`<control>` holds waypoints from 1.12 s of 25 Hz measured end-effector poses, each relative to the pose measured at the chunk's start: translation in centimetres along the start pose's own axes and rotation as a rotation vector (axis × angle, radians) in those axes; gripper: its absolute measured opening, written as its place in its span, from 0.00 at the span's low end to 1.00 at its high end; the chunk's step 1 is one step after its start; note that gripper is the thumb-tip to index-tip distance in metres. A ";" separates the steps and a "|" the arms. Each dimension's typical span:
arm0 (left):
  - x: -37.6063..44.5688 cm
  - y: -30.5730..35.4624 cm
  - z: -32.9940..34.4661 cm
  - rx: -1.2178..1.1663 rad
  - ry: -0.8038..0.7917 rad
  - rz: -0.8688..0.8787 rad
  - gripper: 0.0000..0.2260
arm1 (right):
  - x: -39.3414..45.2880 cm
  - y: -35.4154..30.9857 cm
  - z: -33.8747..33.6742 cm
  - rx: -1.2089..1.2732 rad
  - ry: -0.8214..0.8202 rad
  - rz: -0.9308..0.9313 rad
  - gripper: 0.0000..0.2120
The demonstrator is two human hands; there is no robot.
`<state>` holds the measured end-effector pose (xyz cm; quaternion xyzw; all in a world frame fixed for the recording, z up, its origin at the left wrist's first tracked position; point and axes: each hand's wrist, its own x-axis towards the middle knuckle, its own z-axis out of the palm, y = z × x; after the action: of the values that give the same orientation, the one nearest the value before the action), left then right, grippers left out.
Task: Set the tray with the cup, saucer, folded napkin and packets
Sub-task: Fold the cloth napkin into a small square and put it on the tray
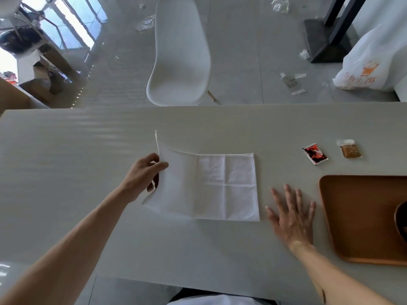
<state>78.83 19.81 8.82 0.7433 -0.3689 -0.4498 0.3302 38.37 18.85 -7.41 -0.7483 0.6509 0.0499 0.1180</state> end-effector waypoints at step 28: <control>4.1 -3.6 14.4 1.180 0.098 0.009 0.06 | 0.4 0.3 0.3 0.083 0.092 -0.022 0.30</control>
<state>67.91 15.91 -1.29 0.8195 -0.5444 -0.1322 -0.1206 38.11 18.53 -7.80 -0.7515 0.6487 -0.0131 0.1194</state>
